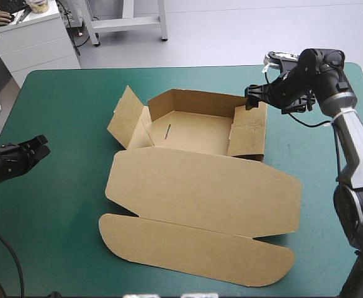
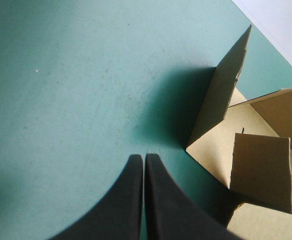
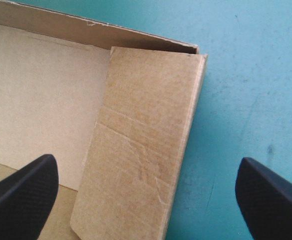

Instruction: Fold the box

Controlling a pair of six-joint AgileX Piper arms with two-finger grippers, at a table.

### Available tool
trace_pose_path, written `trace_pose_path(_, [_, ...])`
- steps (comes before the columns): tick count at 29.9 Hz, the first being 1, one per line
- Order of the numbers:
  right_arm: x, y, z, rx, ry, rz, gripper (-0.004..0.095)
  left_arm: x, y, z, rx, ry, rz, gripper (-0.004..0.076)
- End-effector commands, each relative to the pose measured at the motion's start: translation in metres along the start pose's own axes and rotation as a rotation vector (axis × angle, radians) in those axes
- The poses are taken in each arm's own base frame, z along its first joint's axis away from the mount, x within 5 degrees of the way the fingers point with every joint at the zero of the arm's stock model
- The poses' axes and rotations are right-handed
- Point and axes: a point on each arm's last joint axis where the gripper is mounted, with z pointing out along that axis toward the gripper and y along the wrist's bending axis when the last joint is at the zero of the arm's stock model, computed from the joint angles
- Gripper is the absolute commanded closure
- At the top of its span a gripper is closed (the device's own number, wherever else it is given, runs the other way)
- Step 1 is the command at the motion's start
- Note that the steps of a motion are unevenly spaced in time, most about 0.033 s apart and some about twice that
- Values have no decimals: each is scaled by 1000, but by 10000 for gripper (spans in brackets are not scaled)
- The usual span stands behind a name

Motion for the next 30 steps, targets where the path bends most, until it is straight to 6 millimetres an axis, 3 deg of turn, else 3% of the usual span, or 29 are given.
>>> trace_pose_path(1, [10,3,-36,-18,-45,30,22,-8,-12,-9,46,-71,-43,734])
trace_pose_path(7, [33,-2,-17,4,49,82,22,-9,-13,-9,58,-79,-61,734])
trace_pose_path(19, [28,-8,35,-12,91,130,22,-9,-13,-9,58,-79,-61,734])
trace_pose_path(22, [28,-11,47,-6,120,136,62,-9,-13,-9,58,-79,-61,734])
trace_pose_path(26, [29,-12,51,1,136,136,255,-9,-13,-9,58,-79,-61,734])
trace_pose_path(30, [31,-12,51,5,153,110,693,-9,-13,-9,58,-79,-61,734])
